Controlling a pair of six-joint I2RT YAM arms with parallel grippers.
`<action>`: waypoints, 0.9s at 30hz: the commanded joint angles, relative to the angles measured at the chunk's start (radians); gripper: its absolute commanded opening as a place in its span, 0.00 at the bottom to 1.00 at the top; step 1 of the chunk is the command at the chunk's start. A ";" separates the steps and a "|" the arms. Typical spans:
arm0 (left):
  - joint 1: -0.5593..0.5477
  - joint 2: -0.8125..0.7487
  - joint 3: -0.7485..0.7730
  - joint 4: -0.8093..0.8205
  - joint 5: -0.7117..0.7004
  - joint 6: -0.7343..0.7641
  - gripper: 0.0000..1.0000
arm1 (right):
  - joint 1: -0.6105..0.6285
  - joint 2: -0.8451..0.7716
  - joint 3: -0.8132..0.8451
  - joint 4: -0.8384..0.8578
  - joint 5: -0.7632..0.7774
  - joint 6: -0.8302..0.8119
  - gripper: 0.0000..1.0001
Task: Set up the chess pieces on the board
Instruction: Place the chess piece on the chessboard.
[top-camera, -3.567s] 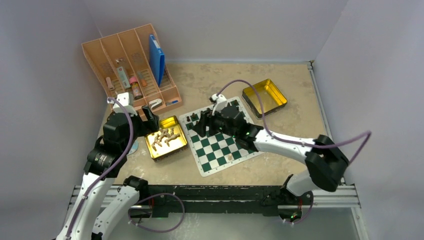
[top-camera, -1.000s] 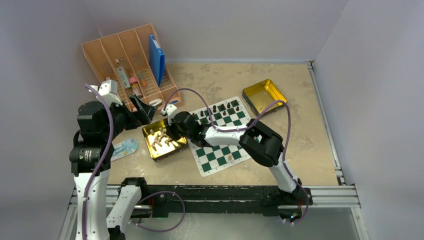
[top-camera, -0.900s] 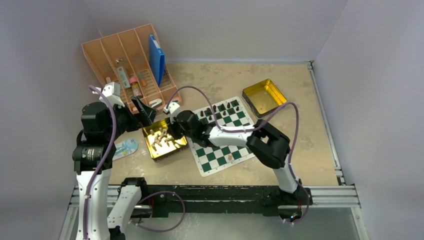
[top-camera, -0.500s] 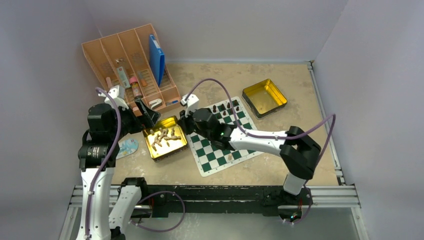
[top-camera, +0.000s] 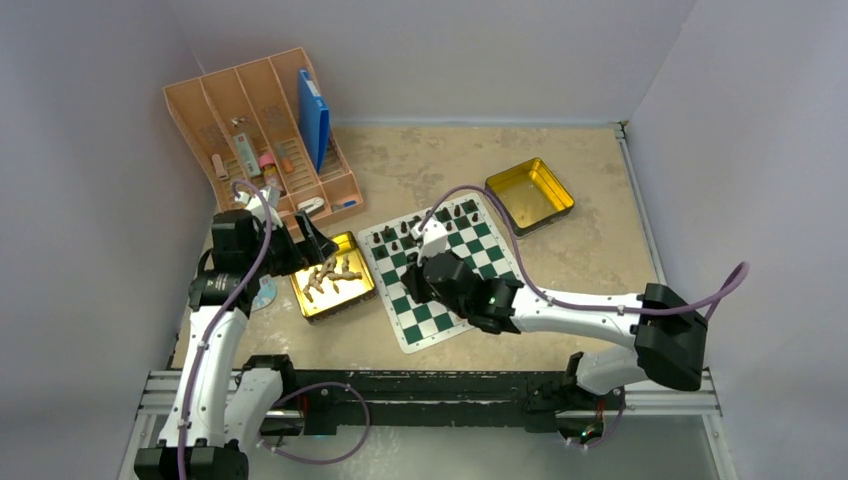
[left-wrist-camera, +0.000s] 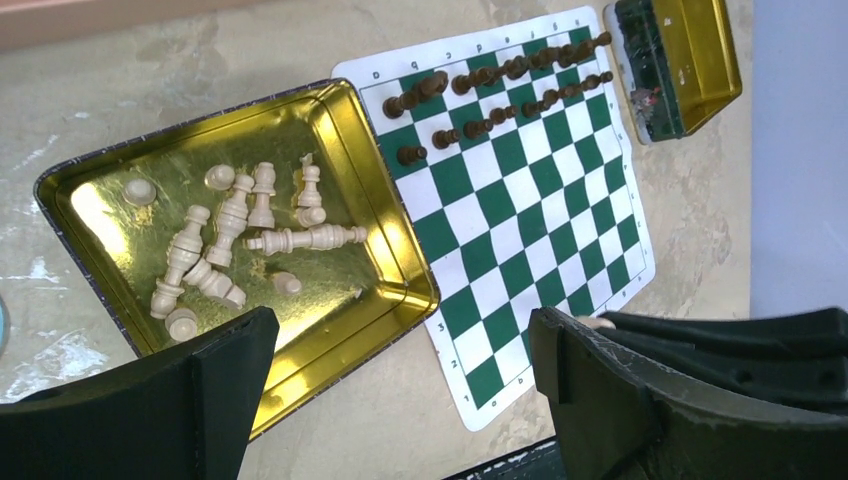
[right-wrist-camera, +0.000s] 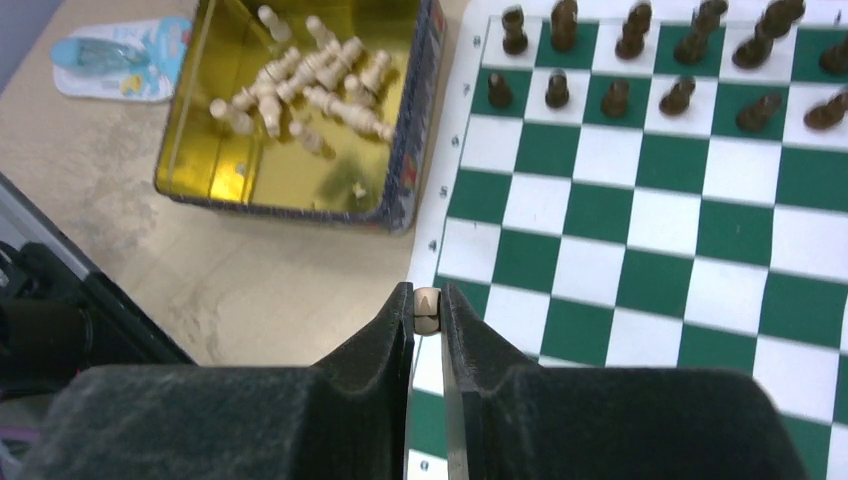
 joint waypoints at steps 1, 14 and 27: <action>0.005 0.015 -0.014 0.098 0.032 0.013 0.97 | 0.048 -0.039 -0.054 -0.066 0.106 0.099 0.15; 0.004 -0.013 -0.030 0.090 -0.052 0.007 0.97 | 0.143 -0.030 -0.164 -0.112 0.169 0.269 0.15; 0.005 -0.018 -0.030 0.084 -0.066 0.001 0.97 | 0.214 -0.004 -0.280 0.018 0.259 0.279 0.17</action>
